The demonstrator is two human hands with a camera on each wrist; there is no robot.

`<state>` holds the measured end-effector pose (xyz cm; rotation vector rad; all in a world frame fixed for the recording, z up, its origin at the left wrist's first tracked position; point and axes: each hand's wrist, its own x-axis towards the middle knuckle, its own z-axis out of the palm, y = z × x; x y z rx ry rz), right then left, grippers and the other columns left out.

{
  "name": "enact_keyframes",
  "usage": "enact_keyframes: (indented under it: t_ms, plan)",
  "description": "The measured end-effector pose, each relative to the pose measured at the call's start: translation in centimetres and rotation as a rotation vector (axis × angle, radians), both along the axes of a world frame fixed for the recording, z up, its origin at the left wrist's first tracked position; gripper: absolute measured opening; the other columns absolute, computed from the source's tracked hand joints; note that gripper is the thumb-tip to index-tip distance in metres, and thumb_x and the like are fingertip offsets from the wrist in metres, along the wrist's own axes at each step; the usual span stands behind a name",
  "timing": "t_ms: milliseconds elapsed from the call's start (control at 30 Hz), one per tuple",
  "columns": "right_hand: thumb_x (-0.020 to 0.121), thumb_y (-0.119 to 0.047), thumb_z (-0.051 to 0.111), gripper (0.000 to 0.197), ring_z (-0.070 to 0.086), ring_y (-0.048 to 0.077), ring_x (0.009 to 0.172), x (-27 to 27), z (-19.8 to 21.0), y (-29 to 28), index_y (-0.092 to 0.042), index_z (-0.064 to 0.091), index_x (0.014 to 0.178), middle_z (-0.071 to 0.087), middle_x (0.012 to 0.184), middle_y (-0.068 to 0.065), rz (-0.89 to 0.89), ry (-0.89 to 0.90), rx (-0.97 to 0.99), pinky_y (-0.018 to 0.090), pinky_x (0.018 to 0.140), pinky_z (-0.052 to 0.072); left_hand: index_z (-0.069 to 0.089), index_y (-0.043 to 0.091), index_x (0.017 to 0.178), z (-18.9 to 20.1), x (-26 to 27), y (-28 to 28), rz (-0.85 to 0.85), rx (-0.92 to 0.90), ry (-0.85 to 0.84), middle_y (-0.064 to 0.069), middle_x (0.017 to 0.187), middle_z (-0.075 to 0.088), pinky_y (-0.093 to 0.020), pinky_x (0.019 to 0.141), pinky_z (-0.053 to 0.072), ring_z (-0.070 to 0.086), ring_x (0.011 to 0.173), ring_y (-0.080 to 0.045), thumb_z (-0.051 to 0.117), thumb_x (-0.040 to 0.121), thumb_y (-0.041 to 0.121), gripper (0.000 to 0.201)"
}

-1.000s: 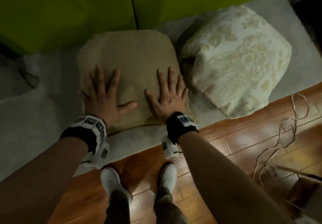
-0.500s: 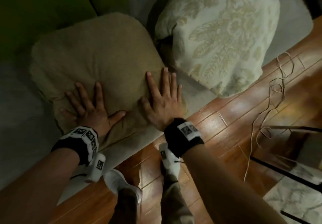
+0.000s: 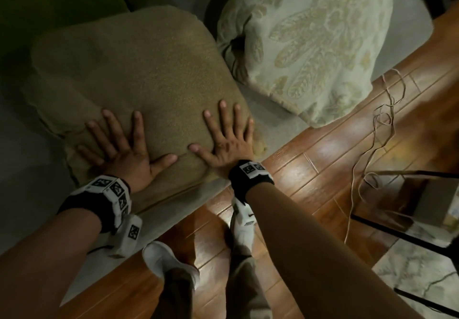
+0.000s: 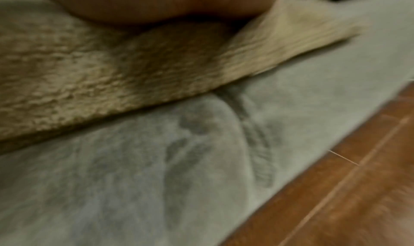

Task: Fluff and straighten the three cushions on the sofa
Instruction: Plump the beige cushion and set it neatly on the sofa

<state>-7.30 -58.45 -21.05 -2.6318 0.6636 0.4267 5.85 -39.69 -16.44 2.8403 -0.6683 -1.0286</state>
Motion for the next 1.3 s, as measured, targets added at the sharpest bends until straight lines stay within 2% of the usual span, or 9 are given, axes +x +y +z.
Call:
enact_keyframes:
  t_ms: [200,367,600,767,900,1000,1067,1167,1300]
  plan:
    - [0.090,-0.082,0.018,0.077,-0.025,0.030,0.153,-2.7,5.2,-1.9,-0.058,-0.030,0.145,-0.035,0.163,-0.010,-0.004,0.167,0.152,0.071,0.115,-0.014,-0.044,0.044,0.137,1.9,-1.1,0.3,0.023,-0.026,-0.008,-0.007,0.147,-0.052,-0.071,0.109,-0.011,-0.039,0.140,-0.041,0.032,0.060,0.096,0.120]
    - [0.101,-0.053,0.029,0.068,-0.006,0.029,0.157,0.2,9.7,3.7,-0.031,0.010,0.163,0.000,0.172,0.003,0.191,-0.307,-0.025,0.063,0.123,-0.004,-0.022,0.040,0.152,1.7,-2.2,2.1,0.059,-0.181,-0.144,-0.014,0.161,-0.028,-0.074,0.110,-0.002,-0.022,0.146,-0.046,0.020,0.062,0.099,0.115]
    - [0.095,-0.076,0.011,0.071,-0.018,0.016,0.153,1.5,1.7,1.2,-0.049,-0.017,0.155,-0.016,0.167,-0.012,0.306,-0.147,-0.096,0.066,0.120,-0.004,-0.016,0.043,0.153,-3.0,-3.0,8.2,-0.154,-0.171,-0.220,-0.002,0.161,-0.031,-0.076,0.109,0.010,-0.031,0.146,-0.029,0.016,0.074,0.091,0.098]
    - [0.098,-0.075,0.014,0.069,-0.030,0.013,0.149,3.0,4.2,0.7,-0.053,-0.022,0.152,-0.034,0.159,-0.018,0.255,-0.074,-0.051,0.065,0.119,-0.012,-0.023,0.050,0.148,-1.8,-1.8,6.7,-0.121,-0.196,-0.249,0.005,0.157,-0.038,-0.072,0.113,0.002,-0.026,0.149,-0.032,0.024,0.076,0.088,0.094]
    - [0.106,-0.048,0.030,0.059,-0.002,0.026,0.158,1.5,9.4,2.8,-0.036,0.015,0.162,0.004,0.172,-0.001,0.086,-0.396,-0.034,0.064,0.122,-0.005,0.010,0.038,0.157,2.8,-2.6,8.0,0.017,-0.500,-0.371,-0.005,0.167,-0.010,-0.063,0.117,0.016,-0.006,0.152,-0.034,0.039,0.087,0.071,0.082]
    - [0.102,-0.040,0.038,0.061,0.012,0.033,0.156,1.7,10.9,7.0,-0.027,0.025,0.160,0.019,0.169,0.008,0.457,-0.535,-0.063,0.067,0.121,-0.003,0.018,0.029,0.156,3.8,-3.6,9.0,0.358,-0.651,-0.382,-0.014,0.165,0.004,-0.050,0.120,0.019,0.009,0.151,-0.036,0.050,0.088,0.064,0.083]
    - [0.102,-0.049,0.036,0.065,0.007,0.030,0.157,2.8,10.0,9.5,-0.033,0.017,0.161,0.011,0.171,0.003,0.674,-0.379,-0.116,0.070,0.119,-0.002,0.006,0.032,0.158,2.6,-4.1,10.3,0.451,-0.628,-0.245,-0.016,0.164,0.011,-0.048,0.121,0.021,0.017,0.150,-0.033,0.048,0.087,0.069,0.090]
    - [0.096,-0.073,0.024,0.079,-0.021,0.023,0.155,4.1,5.9,9.8,-0.043,-0.012,0.159,-0.031,0.165,-0.008,0.683,0.001,-0.185,0.072,0.116,-0.008,-0.001,0.032,0.158,1.0,-4.7,12.5,0.439,-0.534,-0.080,-0.011,0.162,0.020,-0.032,0.118,0.021,0.030,0.144,-0.026,0.067,0.088,0.043,0.098]
    - [0.088,-0.084,0.026,0.094,-0.052,0.019,0.135,6.2,3.5,8.3,-0.043,-0.032,0.150,-0.060,0.142,-0.012,0.683,0.263,-0.152,0.069,0.112,-0.022,0.046,0.014,0.140,0.0,-4.9,15.7,0.530,-0.321,0.113,-0.008,0.131,0.061,-0.031,0.087,0.044,0.060,0.114,-0.029,0.066,0.091,0.041,0.059]
